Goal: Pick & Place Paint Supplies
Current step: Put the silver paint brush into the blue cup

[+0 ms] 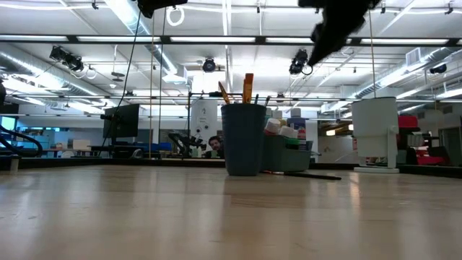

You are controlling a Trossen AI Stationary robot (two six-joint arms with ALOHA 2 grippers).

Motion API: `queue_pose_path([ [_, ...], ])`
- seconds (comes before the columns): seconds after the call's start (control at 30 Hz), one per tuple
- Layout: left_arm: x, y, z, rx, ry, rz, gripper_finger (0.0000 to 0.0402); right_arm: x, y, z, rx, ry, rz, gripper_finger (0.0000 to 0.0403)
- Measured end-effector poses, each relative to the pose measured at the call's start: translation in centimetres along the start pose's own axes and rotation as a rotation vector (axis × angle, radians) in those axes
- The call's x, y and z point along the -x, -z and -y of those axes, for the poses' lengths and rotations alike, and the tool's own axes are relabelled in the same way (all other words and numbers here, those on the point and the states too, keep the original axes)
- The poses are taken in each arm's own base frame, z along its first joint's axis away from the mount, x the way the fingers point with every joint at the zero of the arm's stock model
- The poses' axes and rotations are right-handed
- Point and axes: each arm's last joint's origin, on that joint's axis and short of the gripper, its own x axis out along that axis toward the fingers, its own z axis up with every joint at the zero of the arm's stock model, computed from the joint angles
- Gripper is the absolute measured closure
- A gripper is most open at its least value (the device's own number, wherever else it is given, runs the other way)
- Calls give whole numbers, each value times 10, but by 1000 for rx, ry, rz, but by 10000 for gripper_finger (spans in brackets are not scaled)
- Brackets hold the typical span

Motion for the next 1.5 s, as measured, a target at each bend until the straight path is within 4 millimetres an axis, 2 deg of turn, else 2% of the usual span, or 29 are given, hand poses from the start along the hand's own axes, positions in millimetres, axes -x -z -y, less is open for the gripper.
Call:
queue_pose_path([
  [0.3, 0, 0, -1, 5, -24, -2, 213, -45, 61, 4, -102, 73, 48, 272],
  [0.5, 0, 0, -1, 4, -25, -2, 213, -75, 87, 10, -163, 81, 161, 272],
  [0.77, 0, 0, -1, 4, -25, -3, 213, -98, 116, 19, -227, 93, 229, 272],
  [0.93, 0, 0, -1, 4, -37, -3, 213, -111, 126, 18, -247, 98, 193, 272],
  [1.17, 0, 0, -3, 4, -100, -9, 213, -130, 126, 16, -247, 95, 200, 272],
  [1.5, 0, 0, -3, 4, -102, -10, 213, -151, 133, 14, -226, 126, 157, 272],
])
